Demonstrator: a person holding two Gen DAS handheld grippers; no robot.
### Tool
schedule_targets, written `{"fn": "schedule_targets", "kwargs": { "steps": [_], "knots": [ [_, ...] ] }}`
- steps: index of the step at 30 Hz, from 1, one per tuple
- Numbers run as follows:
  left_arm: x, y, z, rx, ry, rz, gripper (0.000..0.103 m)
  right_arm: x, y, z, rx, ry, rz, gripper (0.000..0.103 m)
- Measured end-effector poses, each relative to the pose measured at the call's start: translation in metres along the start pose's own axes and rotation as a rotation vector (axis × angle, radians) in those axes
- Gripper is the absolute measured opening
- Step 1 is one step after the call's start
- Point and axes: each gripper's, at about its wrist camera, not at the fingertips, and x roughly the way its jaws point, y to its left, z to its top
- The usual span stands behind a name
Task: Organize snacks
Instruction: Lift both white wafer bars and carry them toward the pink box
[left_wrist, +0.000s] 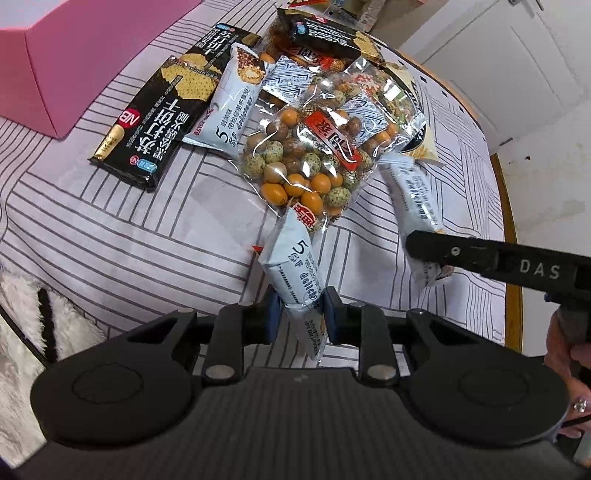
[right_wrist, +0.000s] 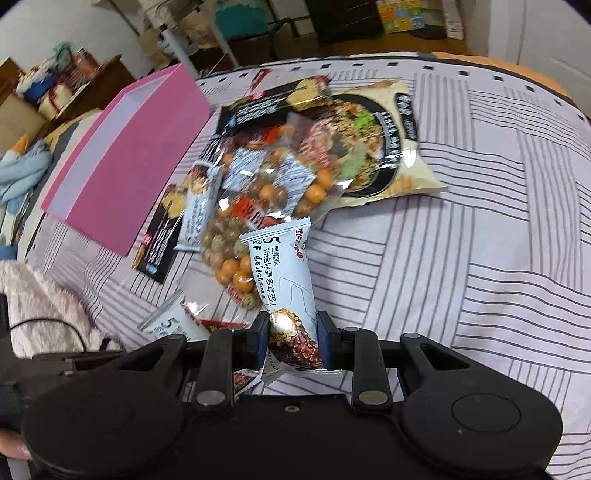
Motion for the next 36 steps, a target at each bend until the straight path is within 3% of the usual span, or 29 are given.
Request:
{"fn": "schedule_targets", "kwargs": {
  "steps": [5, 8, 11, 15, 19, 21, 24, 28, 36],
  "knots": [
    [-0.001, 0.004, 0.008, 0.042, 0.011, -0.018, 0.024, 0.005, 0.009, -0.002, -0.037, 0.017, -0.006, 0.032],
    [0.002, 0.011, 0.015, 0.040, -0.022, 0.042, 0.028, 0.008, 0.007, -0.001, -0.030, 0.023, -0.014, 0.032],
    [0.009, 0.015, 0.013, 0.038, -0.027, 0.093, 0.045, 0.009, 0.006, 0.000, -0.024, 0.028, -0.015, 0.032],
    [0.018, 0.019, 0.006, -0.039, -0.009, 0.083, 0.051, 0.013, 0.009, 0.000, -0.041, 0.038, -0.016, 0.032],
    [0.022, 0.013, -0.007, -0.071, -0.070, 0.133, 0.048, 0.015, 0.008, -0.001, -0.050, 0.046, -0.017, 0.031],
    [0.022, 0.002, -0.010, 0.017, -0.076, 0.181, 0.034, 0.015, 0.009, -0.001, -0.055, 0.043, -0.013, 0.031],
    [0.020, 0.002, -0.012, 0.034, -0.054, 0.175, 0.029, 0.012, 0.011, -0.002, -0.063, 0.036, -0.009, 0.031],
    [0.016, 0.006, -0.010, 0.062, 0.018, 0.154, 0.028, 0.011, 0.018, -0.004, -0.078, 0.037, -0.001, 0.032],
    [-0.028, 0.016, -0.016, 0.227, 0.072, 0.162, 0.028, 0.003, 0.049, -0.018, -0.132, 0.044, 0.007, 0.032]
  ]
}}
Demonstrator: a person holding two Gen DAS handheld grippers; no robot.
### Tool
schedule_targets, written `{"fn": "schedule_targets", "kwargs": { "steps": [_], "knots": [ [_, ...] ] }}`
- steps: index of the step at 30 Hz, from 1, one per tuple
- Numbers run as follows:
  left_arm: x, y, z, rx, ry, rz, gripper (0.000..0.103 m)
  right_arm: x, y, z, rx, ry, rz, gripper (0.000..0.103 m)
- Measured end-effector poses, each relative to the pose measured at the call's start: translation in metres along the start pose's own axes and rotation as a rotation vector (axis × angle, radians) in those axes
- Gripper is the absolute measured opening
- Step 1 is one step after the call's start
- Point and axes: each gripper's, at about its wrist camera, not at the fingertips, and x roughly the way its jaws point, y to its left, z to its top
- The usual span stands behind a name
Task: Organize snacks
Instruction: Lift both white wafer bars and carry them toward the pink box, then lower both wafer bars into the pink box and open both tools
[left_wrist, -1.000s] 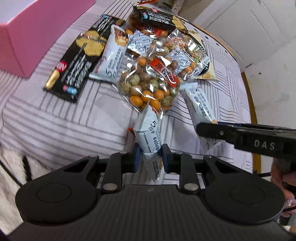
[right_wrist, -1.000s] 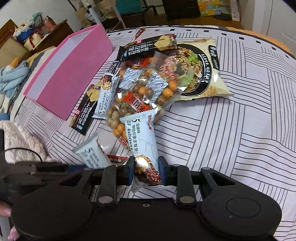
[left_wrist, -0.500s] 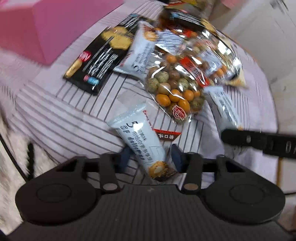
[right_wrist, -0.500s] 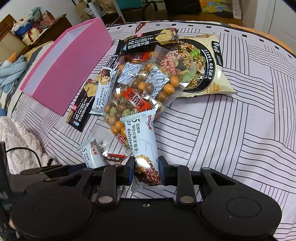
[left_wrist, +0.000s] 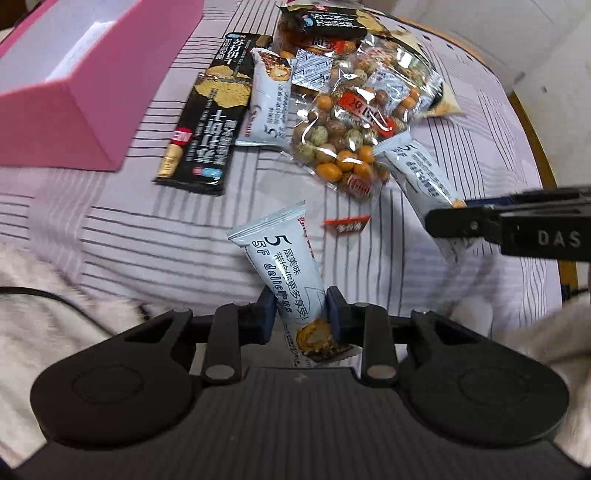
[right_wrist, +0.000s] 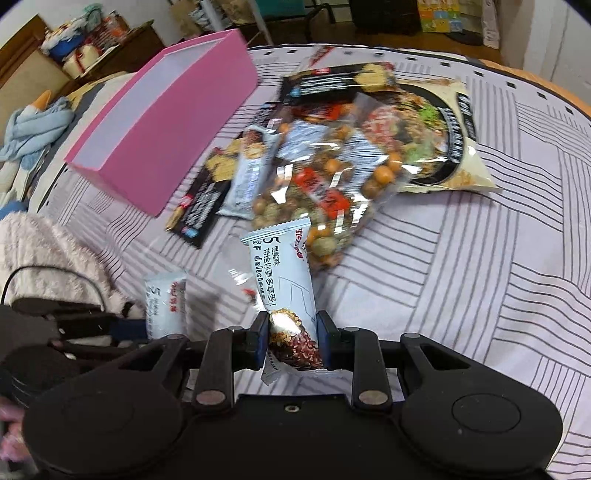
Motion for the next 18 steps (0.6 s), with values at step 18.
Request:
{"fn": "schedule_targets", "kwargs": {
  "steps": [18],
  "knots": [
    [-0.132, 0.072, 0.010, 0.160, -0.134, 0.029, 0.028, -0.057, 0.130, 0.031, -0.215, -0.096, 0.169, 0.032]
  ]
}}
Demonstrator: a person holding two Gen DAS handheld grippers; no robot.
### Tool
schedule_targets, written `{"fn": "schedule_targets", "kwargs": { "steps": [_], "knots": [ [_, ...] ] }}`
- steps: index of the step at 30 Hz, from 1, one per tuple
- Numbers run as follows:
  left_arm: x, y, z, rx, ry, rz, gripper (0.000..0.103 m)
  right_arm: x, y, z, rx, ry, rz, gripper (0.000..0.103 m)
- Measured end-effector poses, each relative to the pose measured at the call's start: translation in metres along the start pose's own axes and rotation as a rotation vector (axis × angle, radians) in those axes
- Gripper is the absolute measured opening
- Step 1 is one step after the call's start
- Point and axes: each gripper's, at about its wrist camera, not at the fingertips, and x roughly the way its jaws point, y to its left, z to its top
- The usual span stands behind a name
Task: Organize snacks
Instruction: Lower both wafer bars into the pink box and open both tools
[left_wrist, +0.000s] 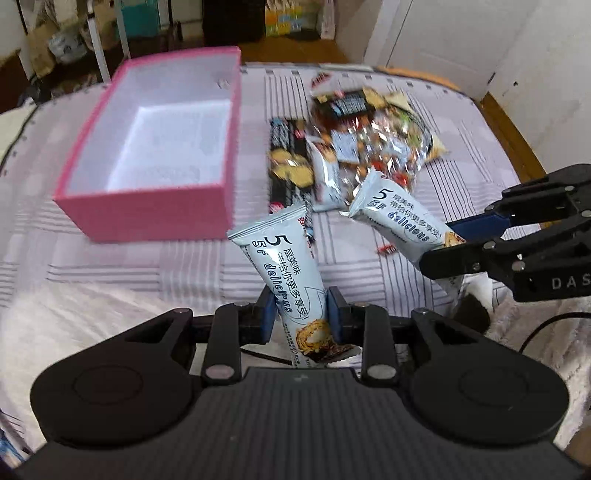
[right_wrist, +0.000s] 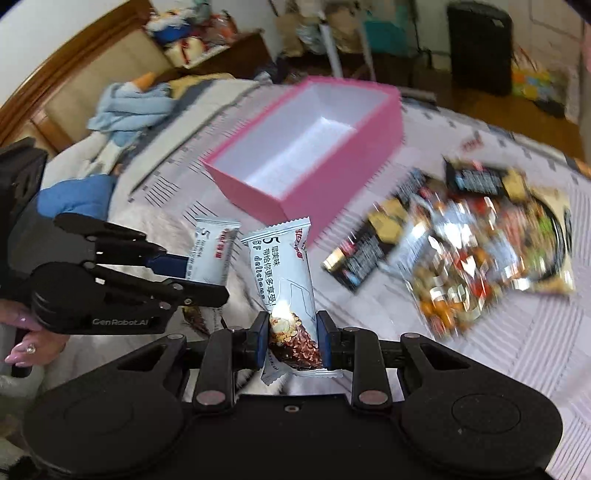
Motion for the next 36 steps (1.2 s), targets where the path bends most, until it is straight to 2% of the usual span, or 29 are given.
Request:
{"fn": "schedule_targets", "kwargs": {
  "steps": [4, 9, 12, 16, 23, 28, 32, 36],
  "knots": [
    [-0.023, 0.027, 0.013, -0.027, -0.049, -0.014, 0.028, 0.003, 0.018, 0.029, -0.040, -0.064, 0.017, 0.032],
    [-0.040, 0.063, 0.036, -0.073, -0.171, 0.025, 0.028, 0.032, 0.020, 0.072, -0.055, -0.145, 0.016, 0.032],
    [-0.034, 0.089, 0.058, -0.138, -0.224, 0.032, 0.028, 0.057, 0.013, 0.100, -0.070, -0.168, -0.021, 0.032],
    [-0.007, 0.123, 0.092, -0.216, -0.243, 0.038, 0.028, 0.091, 0.002, 0.136, -0.130, -0.180, -0.085, 0.032],
    [0.082, 0.191, 0.151, -0.343, -0.164, -0.042, 0.028, 0.158, -0.028, 0.191, -0.238, -0.122, -0.190, 0.032],
    [0.137, 0.215, 0.177, -0.373, -0.119, 0.007, 0.028, 0.207, -0.037, 0.216, -0.318, -0.036, -0.261, 0.031],
    [0.168, 0.226, 0.191, -0.405, -0.072, -0.020, 0.028, 0.236, -0.039, 0.222, -0.376, 0.028, -0.315, 0.031],
    [0.192, 0.226, 0.201, -0.420, -0.052, 0.006, 0.028, 0.256, -0.041, 0.222, -0.424, 0.076, -0.383, 0.031]
  ]
}}
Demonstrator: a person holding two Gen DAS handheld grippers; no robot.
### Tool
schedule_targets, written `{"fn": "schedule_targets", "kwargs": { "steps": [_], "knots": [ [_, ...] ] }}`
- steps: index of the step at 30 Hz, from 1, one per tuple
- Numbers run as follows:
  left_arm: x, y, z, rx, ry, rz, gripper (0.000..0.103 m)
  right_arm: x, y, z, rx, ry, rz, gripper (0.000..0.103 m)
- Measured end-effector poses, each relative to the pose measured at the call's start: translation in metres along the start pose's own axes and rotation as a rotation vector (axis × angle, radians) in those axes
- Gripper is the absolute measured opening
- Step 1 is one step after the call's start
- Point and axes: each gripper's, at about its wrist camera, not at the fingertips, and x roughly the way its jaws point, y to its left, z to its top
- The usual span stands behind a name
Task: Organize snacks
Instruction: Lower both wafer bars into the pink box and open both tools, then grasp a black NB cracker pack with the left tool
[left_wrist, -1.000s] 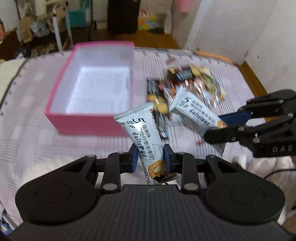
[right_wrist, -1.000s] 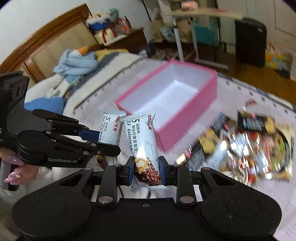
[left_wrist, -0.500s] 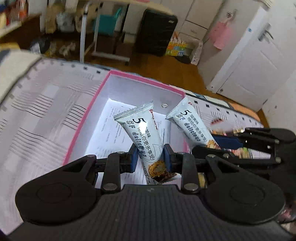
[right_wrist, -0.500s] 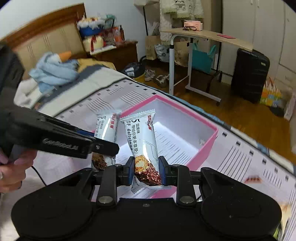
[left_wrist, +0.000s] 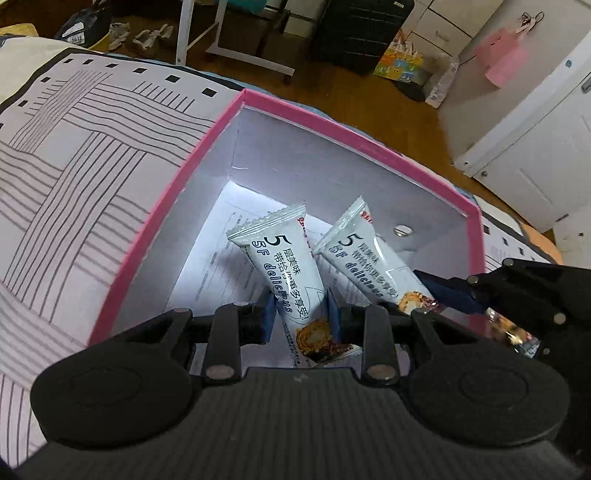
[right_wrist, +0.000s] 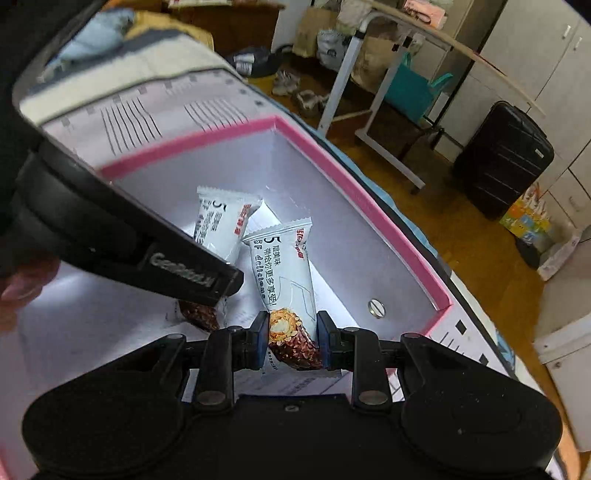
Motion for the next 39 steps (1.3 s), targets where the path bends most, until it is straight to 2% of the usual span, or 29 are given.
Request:
{"fn": "schedule_targets", "kwargs": {
  "steps": [3, 5, 8, 12, 14, 16, 20, 23, 27, 32, 35, 36, 39],
  "knots": [
    [0.014, 0.001, 0.003, -0.028, 0.018, -0.005, 0.030, 0.007, 0.002, 0.001, -0.030, 0.013, -0.019, 0.035],
    [0.020, -0.002, 0.003, -0.046, 0.027, -0.001, 0.035, 0.004, 0.005, 0.001, -0.033, 0.006, -0.044, 0.050],
    [0.019, -0.006, -0.001, -0.034, 0.017, 0.018, 0.054, -0.020, 0.003, -0.007, 0.014, -0.051, -0.035, 0.050],
    [-0.008, -0.006, -0.009, -0.008, -0.046, 0.014, 0.055, -0.074, -0.009, -0.027, 0.148, -0.164, 0.036, 0.051],
    [-0.029, -0.009, -0.013, 0.021, -0.066, -0.010, 0.055, -0.101, -0.017, -0.042, 0.226, -0.202, 0.068, 0.051],
    [-0.054, -0.017, -0.022, 0.091, -0.095, -0.029, 0.055, -0.127, -0.027, -0.059, 0.306, -0.234, 0.108, 0.051],
    [-0.106, -0.041, -0.048, 0.228, -0.147, -0.036, 0.055, -0.168, -0.043, -0.094, 0.424, -0.247, 0.145, 0.051],
    [-0.137, -0.063, -0.072, 0.327, -0.170, -0.040, 0.054, -0.193, -0.045, -0.120, 0.468, -0.260, 0.168, 0.051],
    [-0.170, -0.091, -0.105, 0.417, -0.190, -0.066, 0.052, -0.207, -0.043, -0.134, 0.480, -0.281, 0.173, 0.051],
    [-0.182, -0.118, -0.147, 0.460, -0.188, -0.116, 0.051, -0.209, -0.040, -0.162, 0.556, -0.270, 0.249, 0.051],
    [-0.178, -0.127, -0.173, 0.481, -0.178, -0.114, 0.044, -0.198, -0.033, -0.177, 0.588, -0.241, 0.278, 0.050],
    [-0.174, -0.128, -0.180, 0.485, -0.168, -0.116, 0.039, -0.191, -0.031, -0.182, 0.604, -0.224, 0.288, 0.050],
    [-0.160, -0.127, -0.201, 0.472, -0.112, -0.151, 0.037, -0.170, -0.025, -0.195, 0.676, -0.169, 0.331, 0.049]
  ]
}}
